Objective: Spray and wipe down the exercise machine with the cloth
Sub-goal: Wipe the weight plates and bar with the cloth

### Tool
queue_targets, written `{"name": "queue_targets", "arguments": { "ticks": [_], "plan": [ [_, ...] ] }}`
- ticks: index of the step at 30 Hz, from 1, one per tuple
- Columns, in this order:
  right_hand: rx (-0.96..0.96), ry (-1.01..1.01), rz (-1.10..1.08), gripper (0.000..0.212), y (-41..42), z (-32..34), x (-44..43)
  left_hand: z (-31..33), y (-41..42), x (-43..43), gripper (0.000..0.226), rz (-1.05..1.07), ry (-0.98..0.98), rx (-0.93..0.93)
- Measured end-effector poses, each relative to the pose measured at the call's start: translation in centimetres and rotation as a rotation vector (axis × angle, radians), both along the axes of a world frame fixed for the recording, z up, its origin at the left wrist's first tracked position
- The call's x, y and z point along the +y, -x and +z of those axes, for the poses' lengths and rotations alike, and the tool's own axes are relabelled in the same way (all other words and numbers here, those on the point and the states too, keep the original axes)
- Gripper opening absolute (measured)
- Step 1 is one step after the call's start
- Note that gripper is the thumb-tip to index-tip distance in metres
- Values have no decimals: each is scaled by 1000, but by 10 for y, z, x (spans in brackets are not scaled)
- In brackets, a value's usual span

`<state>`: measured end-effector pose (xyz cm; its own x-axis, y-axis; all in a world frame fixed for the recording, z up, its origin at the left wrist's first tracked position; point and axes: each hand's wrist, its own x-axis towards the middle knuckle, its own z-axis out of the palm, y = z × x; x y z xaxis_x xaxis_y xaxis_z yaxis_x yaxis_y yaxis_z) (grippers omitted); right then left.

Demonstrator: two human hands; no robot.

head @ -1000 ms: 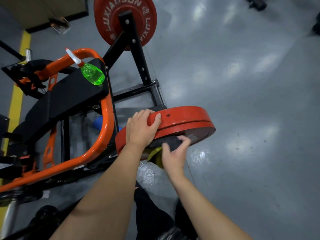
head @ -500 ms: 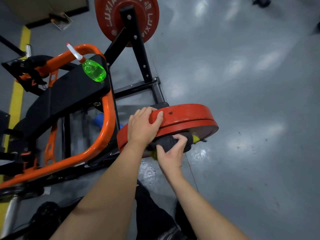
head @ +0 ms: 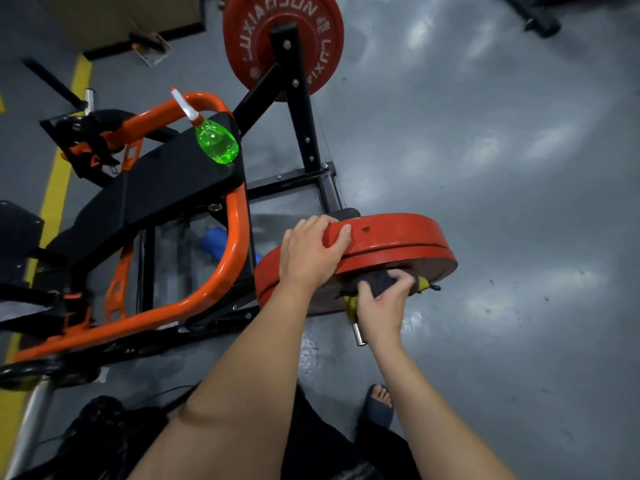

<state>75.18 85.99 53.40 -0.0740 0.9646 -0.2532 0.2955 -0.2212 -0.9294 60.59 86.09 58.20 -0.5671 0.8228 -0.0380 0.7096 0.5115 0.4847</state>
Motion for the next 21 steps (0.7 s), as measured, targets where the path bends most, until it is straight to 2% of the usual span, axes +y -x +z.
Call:
{"name": "queue_targets", "arguments": {
  "ticks": [3, 8, 13, 17, 21],
  "plan": [
    [45, -49, 74, 43, 2, 7, -10, 1, 0, -2, 41, -2, 7, -7],
    [17, -118, -90, 43, -23, 17, 23, -2, 1, -9, 43, 28, -45, -60],
    [-9, -42, -206, 44, -30, 19, 45, -7, 5, -16, 55, 49, -98, -124],
    [-40, -70, -116, 46, -14, 18, 21, -13, 14, -22, 66, 34, -114, -158],
    [-100, -97, 86, 49, 1, 9, -13, -23, 30, -35, 51, 30, -188, -198]
  ]
}}
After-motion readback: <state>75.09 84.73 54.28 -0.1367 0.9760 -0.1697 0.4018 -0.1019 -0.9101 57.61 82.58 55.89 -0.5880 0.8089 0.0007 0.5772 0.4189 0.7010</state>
